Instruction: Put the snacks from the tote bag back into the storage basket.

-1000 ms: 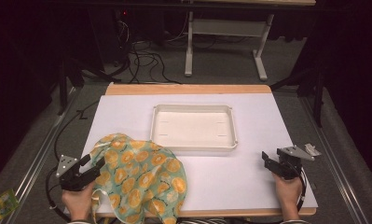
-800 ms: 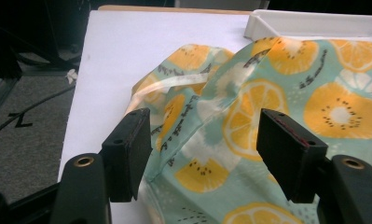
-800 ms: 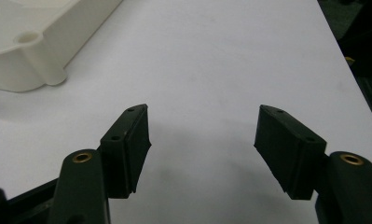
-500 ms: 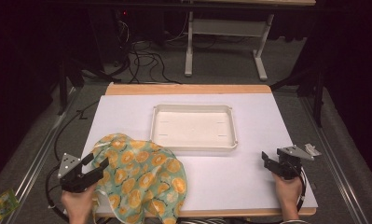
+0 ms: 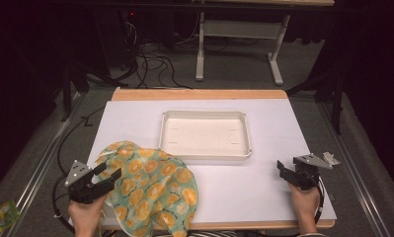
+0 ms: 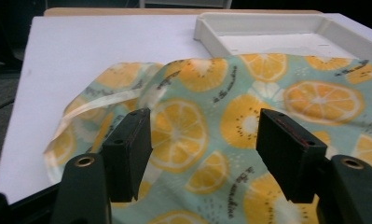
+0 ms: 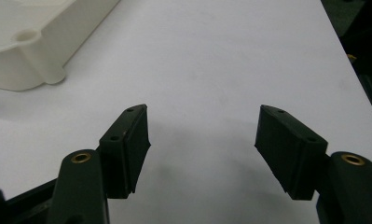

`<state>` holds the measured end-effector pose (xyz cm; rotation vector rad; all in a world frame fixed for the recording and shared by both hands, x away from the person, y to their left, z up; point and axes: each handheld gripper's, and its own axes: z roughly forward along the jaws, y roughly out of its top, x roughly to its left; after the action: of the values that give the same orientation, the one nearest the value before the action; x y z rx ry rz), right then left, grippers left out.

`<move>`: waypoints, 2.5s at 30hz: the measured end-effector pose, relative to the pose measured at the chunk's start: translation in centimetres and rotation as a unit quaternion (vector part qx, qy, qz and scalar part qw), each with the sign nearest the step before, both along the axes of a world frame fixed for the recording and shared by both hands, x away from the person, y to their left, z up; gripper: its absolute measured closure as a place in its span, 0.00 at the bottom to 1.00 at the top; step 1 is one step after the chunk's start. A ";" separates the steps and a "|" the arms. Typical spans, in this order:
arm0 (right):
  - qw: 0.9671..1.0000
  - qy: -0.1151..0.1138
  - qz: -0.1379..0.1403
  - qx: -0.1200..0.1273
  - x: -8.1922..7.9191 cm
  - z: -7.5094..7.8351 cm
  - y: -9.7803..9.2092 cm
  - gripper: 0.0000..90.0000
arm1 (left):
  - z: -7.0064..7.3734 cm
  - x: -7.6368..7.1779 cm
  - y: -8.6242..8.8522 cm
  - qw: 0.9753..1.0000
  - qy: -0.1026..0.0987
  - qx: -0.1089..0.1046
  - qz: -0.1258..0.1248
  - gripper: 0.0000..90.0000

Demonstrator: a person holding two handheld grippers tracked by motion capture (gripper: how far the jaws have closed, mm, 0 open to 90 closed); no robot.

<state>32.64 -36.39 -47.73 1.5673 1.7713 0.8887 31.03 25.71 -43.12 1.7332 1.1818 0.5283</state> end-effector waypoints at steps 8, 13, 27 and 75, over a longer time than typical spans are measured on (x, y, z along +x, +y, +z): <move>1.000 -0.008 0.007 0.004 -0.1 0.0 -0.1 0.39 | 0.8 -0.3 -2.3 0.999 -0.002 0.008 -0.035 0.40; 1.000 -0.008 0.008 0.001 -0.1 0.0 -0.1 0.39 | 1.5 -0.5 -4.0 0.998 -0.005 0.017 -0.061 0.39; 1.000 -0.005 0.006 0.001 -0.1 0.0 0.1 0.38 | 1.2 1.2 -8.0 0.994 0.015 0.039 -0.103 0.33; 1.000 0.005 0.018 -0.019 0.1 0.0 0.5 0.37 | -2.4 3.0 -12.0 0.988 0.042 0.110 -0.102 0.21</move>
<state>32.69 -35.92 -47.78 1.5226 1.8179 0.8593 34.02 13.75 -45.50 2.0563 1.0183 0.4803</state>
